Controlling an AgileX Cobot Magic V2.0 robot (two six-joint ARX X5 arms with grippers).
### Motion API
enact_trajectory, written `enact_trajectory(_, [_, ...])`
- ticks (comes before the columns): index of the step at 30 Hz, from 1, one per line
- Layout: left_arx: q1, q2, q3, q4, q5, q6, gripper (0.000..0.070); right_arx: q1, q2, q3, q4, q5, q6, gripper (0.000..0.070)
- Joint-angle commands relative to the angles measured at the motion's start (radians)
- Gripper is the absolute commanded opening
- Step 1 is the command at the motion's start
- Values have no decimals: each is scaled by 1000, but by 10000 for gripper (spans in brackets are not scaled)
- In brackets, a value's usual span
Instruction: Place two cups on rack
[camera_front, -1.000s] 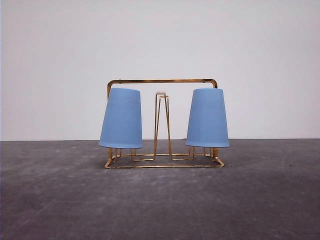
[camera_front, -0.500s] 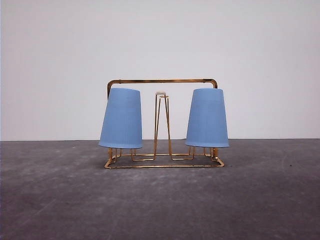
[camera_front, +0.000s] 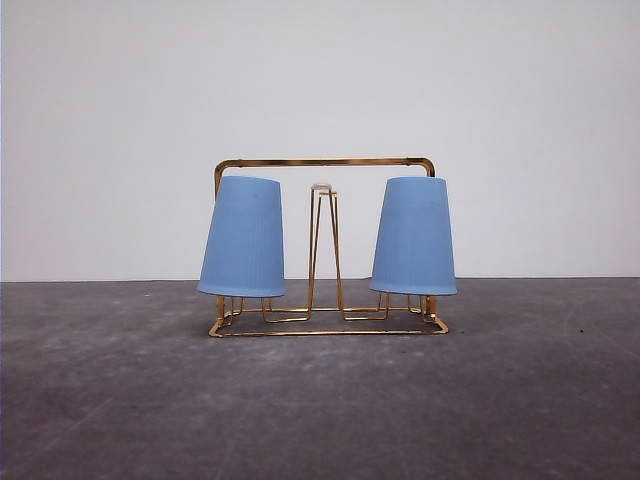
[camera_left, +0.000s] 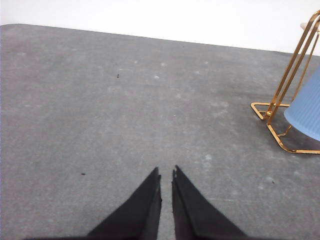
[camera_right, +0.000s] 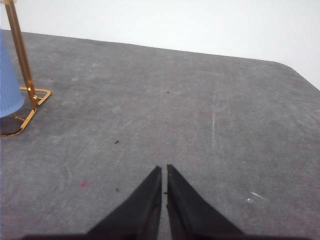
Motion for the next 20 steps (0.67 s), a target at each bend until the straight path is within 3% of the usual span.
enact_trajectory(1, [1, 0, -16, -3, 1, 0, 22, 0, 0, -2, 12, 0, -9, 16])
enact_trajectory(20, [1, 0, -16, -4, 1, 0, 22, 0, 0, -2, 12, 0, -9, 16])
